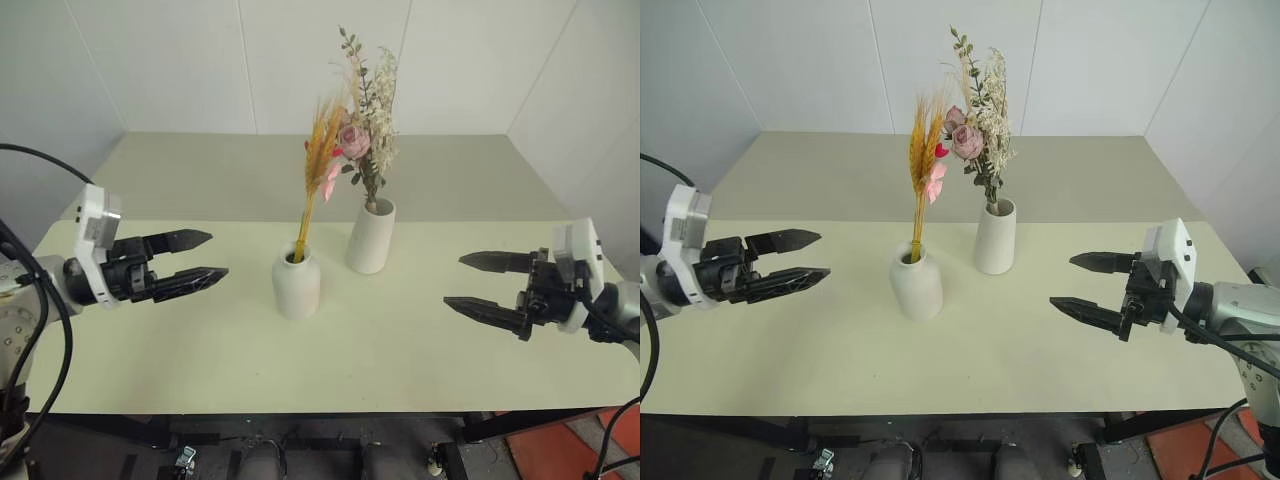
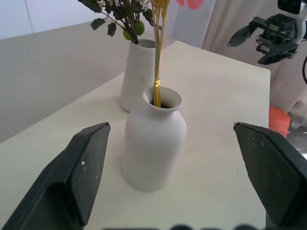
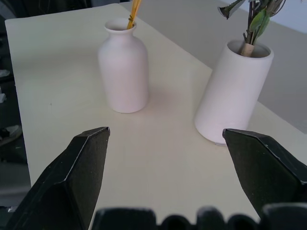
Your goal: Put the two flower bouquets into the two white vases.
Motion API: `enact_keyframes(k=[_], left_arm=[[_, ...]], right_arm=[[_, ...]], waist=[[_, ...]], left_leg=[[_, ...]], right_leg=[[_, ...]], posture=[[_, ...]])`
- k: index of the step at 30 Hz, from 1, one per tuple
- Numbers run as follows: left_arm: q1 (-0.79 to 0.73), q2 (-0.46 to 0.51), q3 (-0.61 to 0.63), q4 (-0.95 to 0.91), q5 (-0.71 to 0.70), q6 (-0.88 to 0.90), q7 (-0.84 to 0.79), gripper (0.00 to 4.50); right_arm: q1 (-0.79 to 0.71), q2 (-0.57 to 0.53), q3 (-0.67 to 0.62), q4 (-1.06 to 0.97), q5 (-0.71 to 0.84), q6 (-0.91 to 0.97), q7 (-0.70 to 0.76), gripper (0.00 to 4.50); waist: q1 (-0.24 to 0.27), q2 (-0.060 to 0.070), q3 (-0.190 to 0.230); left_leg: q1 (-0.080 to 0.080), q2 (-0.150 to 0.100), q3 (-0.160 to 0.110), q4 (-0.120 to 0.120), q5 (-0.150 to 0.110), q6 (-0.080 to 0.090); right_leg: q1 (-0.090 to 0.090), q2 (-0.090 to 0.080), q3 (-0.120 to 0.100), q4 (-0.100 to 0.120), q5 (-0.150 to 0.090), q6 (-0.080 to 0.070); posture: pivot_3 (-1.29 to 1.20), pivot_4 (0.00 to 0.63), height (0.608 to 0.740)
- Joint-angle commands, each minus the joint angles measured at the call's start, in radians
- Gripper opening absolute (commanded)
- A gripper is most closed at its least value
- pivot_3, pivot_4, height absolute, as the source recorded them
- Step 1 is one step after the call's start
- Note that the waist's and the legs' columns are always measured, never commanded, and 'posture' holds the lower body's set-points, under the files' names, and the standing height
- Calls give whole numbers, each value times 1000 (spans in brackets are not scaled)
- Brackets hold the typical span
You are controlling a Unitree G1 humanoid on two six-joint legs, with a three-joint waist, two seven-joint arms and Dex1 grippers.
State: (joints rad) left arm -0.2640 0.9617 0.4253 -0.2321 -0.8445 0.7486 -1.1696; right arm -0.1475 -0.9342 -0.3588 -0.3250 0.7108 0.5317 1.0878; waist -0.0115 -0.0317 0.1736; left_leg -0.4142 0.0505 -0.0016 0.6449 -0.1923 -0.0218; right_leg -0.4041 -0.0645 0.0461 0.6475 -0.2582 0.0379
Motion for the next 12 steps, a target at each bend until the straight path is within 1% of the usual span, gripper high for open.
enact_keyframes(k=[1,12], left_arm=[[11,32,37,-38,-10,-36,-41,4493],[22,18,17,-63,-11,-51,-20,4493]], right_arm=[[1,-23,-49,-2,-2,-23,13,4500],[12,-31,-75,2,-16,-19,13,4500]], waist=[[-1,0,0],[-1,0,0]], left_leg=[[0,0,0,0,0,0],[0,0,0,0,0,0]], right_leg=[[0,0,0,0,0,0],[0,0,0,0,-1,1]], posture=[[0,150,740],[0,150,740]])
